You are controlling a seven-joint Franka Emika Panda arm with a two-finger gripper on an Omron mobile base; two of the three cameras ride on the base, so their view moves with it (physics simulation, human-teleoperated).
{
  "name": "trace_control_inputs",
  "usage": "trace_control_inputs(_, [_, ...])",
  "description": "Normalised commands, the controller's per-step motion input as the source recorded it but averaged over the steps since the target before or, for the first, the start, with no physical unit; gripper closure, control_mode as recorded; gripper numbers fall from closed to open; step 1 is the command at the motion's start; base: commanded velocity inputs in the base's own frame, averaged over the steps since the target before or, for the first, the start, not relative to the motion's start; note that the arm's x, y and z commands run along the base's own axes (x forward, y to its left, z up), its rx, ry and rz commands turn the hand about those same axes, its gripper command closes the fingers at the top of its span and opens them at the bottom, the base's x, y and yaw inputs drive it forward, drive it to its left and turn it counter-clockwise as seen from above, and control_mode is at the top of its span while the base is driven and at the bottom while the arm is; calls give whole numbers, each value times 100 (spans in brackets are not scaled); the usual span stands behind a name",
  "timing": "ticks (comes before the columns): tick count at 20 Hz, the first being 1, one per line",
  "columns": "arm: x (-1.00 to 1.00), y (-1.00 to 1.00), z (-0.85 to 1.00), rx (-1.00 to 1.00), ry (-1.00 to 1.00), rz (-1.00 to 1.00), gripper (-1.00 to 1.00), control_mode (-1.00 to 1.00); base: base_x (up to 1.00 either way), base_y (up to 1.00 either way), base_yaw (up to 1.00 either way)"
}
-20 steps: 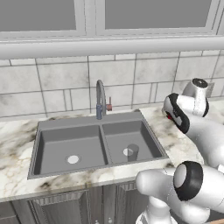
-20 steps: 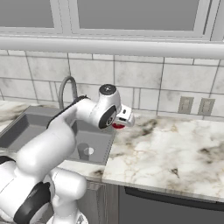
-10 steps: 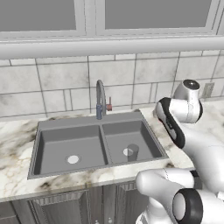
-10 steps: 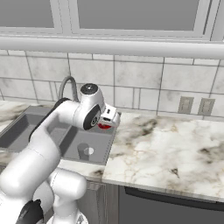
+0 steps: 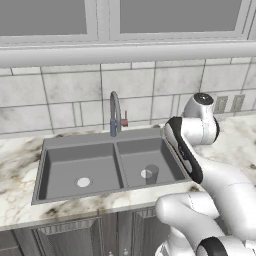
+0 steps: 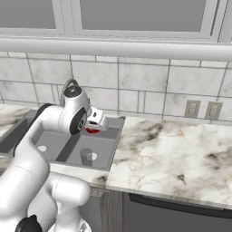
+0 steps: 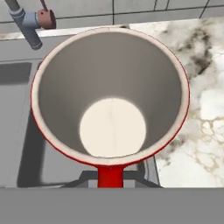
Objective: Move any existing items from the left basin to the right basin for drying. Then move the mug from the counter to the left basin of the sink for washing.
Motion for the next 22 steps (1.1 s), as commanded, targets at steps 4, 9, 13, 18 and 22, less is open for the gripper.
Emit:
trace_control_inputs(4, [-7,61,6,0,4,4,100,-100,0,0,0])
trace_control_inputs(9, [-4,62,2,0,5,4,100,-100,0,0,0])
trace_control_inputs(13, [-3,61,0,0,5,4,100,-100,0,0,0])
trace_control_inputs(18, [-1,59,0,0,5,3,100,-100,0,0,0])
trace_control_inputs(22, [-6,57,-2,0,5,3,100,-100,0,0,0])
